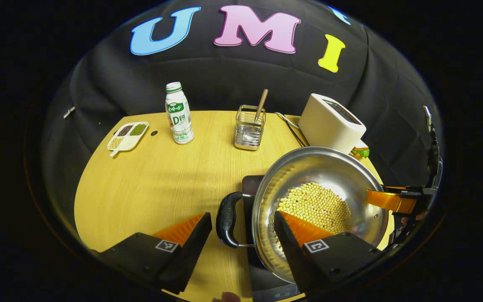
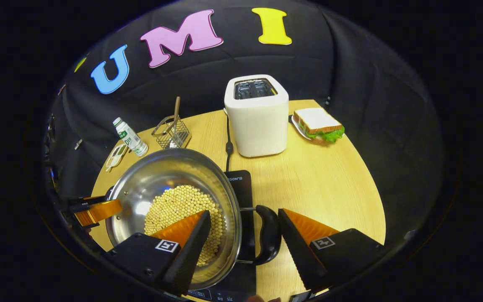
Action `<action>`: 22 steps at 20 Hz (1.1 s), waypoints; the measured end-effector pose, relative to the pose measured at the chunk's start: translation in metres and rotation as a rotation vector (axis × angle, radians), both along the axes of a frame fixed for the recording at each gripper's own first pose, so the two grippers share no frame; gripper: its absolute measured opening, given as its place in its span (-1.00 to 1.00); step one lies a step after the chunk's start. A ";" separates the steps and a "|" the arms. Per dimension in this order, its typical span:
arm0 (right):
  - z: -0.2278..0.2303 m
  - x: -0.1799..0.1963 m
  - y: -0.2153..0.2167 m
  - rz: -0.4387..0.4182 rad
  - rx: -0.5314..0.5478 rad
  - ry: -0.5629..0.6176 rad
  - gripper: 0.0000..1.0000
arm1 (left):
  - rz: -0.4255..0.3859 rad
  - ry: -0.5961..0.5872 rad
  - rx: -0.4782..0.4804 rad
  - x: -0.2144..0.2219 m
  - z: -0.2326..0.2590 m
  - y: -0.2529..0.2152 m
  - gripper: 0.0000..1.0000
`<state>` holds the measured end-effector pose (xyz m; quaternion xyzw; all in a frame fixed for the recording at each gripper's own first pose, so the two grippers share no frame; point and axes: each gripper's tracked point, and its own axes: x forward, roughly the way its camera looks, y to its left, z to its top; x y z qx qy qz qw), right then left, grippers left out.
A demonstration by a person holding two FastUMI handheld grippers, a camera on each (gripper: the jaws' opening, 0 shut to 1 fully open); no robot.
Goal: First push the handle of the pot to place it horizontally, then grasp the pot with both hands and set it on the induction cooktop.
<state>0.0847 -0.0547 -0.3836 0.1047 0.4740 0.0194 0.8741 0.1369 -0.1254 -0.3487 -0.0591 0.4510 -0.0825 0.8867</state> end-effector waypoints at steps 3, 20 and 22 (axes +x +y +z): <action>0.027 0.002 -0.007 -0.011 -0.030 -0.067 0.97 | -0.015 -0.064 0.028 -0.001 0.027 0.004 0.87; 0.257 -0.011 -0.006 -0.018 -0.128 -0.606 0.97 | 0.064 -0.539 -0.017 -0.032 0.240 0.045 0.87; 0.271 -0.018 0.000 -0.012 -0.123 -0.638 0.97 | 0.078 -0.582 -0.029 -0.037 0.257 0.049 0.86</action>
